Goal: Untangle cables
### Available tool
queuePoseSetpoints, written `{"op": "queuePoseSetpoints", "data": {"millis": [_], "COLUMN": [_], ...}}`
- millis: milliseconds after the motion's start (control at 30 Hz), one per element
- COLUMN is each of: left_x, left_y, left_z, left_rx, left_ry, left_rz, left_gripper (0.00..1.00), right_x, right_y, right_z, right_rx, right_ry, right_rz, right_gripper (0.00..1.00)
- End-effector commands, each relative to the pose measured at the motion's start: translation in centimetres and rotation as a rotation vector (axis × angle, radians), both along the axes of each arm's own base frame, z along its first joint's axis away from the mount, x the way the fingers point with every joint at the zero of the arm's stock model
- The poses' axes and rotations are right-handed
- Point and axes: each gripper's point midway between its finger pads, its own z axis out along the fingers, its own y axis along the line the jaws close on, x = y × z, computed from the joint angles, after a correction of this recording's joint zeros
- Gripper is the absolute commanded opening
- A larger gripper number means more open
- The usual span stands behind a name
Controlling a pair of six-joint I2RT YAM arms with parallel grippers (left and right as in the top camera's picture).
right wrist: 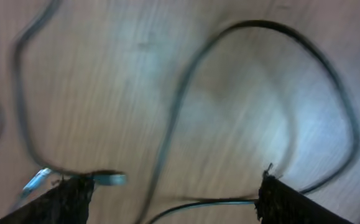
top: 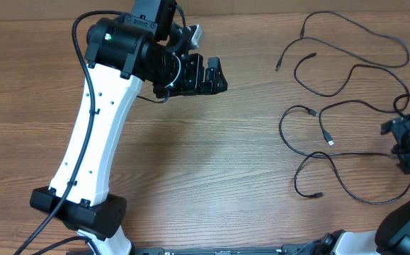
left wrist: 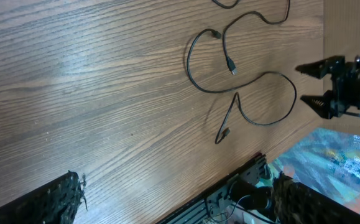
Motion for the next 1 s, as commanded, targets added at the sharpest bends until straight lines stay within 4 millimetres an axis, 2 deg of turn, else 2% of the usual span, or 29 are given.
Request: {"op": "queuePoseSetpoints", "data": {"millis": [0,67,133,267,500,667,767,833,967], "left_x": [0.2,0.1,0.0,0.0,0.0,0.1,0.1,0.2,0.3], "left_y": [0.1,0.1,0.1,0.1,0.1,0.0,0.0,0.1,0.3], "left_z": [-0.3,-0.3,-0.4,-0.4,-0.4,-0.3,-0.3,-0.3,-0.5], "left_rx": [0.011,0.011,0.012,0.013,0.017,0.015,0.016,0.018,0.033], "left_ry": [-0.007,-0.006,-0.002,0.001,-0.014,-0.022,-0.026,-0.031,-0.037], "left_rz": [-0.012,-0.013,-0.014,-0.014,-0.036,-0.036,-0.042,-0.047,-0.041], "left_gripper": [0.99,0.99,1.00,0.99,0.99,1.00,0.99,1.00,1.00], "right_x": [-2.8,-3.6,-3.6,-4.2,-6.0,-8.1,-8.3,-8.3,-8.1], "right_y": [-1.8,-2.0,-2.3,-3.9,-5.6,-6.1,-5.9,-5.8,-5.8], "right_z": [-1.3,-2.0,-2.4,-2.3,-2.7,-4.6,-5.6,-6.1,-6.7], "right_rx": [-0.115,-0.136,-0.156,-0.222,-0.211,-0.167,-0.130,-0.121,-0.105], "right_ry": [0.131,0.155,0.148,0.162,0.182,0.244,0.255,0.268,0.271], "right_rz": [-0.112,-0.176,-0.198,-0.234,-0.303,-0.335,-0.342,-0.339,-0.311], "right_gripper": [0.88,0.94,0.99,1.00,1.00,0.89,0.83,0.73,0.71]}}
